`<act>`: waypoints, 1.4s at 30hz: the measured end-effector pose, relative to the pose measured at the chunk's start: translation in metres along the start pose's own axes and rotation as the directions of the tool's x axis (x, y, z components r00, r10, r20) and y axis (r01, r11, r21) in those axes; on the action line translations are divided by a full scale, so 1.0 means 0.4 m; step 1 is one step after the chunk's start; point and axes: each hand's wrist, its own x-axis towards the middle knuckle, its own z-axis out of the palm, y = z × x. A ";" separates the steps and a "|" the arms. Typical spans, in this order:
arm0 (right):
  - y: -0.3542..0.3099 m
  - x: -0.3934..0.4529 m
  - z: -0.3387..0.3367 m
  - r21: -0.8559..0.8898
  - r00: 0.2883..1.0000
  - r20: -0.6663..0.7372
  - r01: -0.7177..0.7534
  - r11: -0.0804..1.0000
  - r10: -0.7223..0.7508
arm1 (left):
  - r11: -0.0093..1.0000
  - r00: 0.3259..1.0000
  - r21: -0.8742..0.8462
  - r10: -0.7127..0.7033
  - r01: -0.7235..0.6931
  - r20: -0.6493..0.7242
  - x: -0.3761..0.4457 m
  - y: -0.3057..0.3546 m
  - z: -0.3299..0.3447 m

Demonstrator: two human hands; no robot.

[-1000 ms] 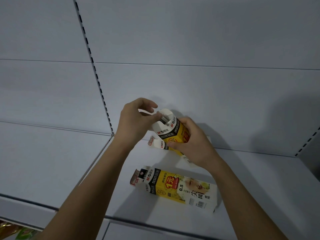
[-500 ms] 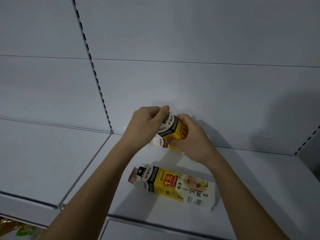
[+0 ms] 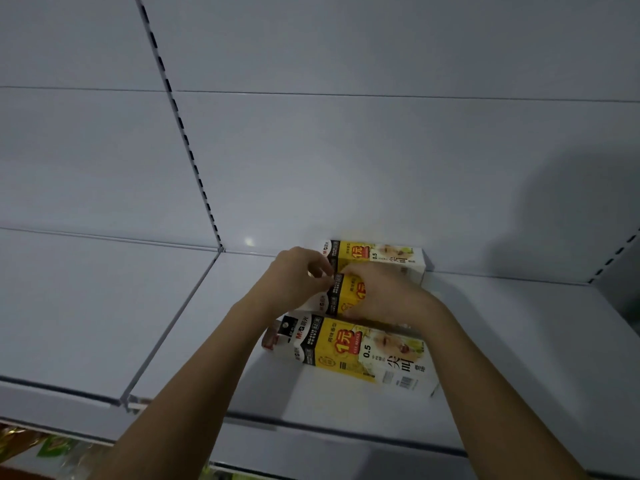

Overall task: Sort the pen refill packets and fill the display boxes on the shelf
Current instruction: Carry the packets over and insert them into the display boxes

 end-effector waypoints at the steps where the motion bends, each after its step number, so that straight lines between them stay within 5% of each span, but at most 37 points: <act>1: -0.001 0.001 0.011 -0.015 1.000 -0.007 -0.007 1.000 0.007 | 1.000 1.000 -0.002 -0.008 0.008 0.002 -0.001 -0.013 0.010; 5: -0.004 -0.002 0.020 0.097 0.998 -0.007 -0.065 0.993 0.066 | 0.999 0.999 -0.037 0.013 -0.014 -0.035 -0.007 -0.052 0.026; 9: -0.010 -0.023 0.000 0.317 0.997 -0.025 -0.065 0.946 0.077 | 0.978 0.978 0.080 0.198 -0.193 -0.058 -0.026 -0.076 0.018; 18: -0.059 -0.101 -0.038 0.182 0.978 -0.185 0.127 0.975 -0.093 | 0.927 0.954 0.267 0.292 -0.263 -0.072 -0.132 -0.097 -0.034; 25: -0.123 -0.216 -0.010 0.258 0.946 -0.113 0.324 0.910 -0.305 | 0.917 0.950 0.343 0.268 -0.202 -0.159 -0.355 -0.053 -0.054; 32: -0.241 -0.305 0.135 0.312 0.901 0.044 0.397 0.863 -0.431 | 0.922 0.913 0.273 -0.162 0.275 -0.375 -0.744 -0.136 -0.011; 37: -0.377 -0.350 0.292 0.331 0.834 0.239 0.411 0.849 -0.497 | 0.785 0.758 0.171 -0.477 0.595 -0.445 -1.010 -0.209 0.036; 42: -0.484 -0.375 0.420 0.287 0.744 0.441 0.412 0.864 -0.502 | 0.591 0.523 0.002 -0.713 0.807 -0.466 -1.196 -0.287 0.051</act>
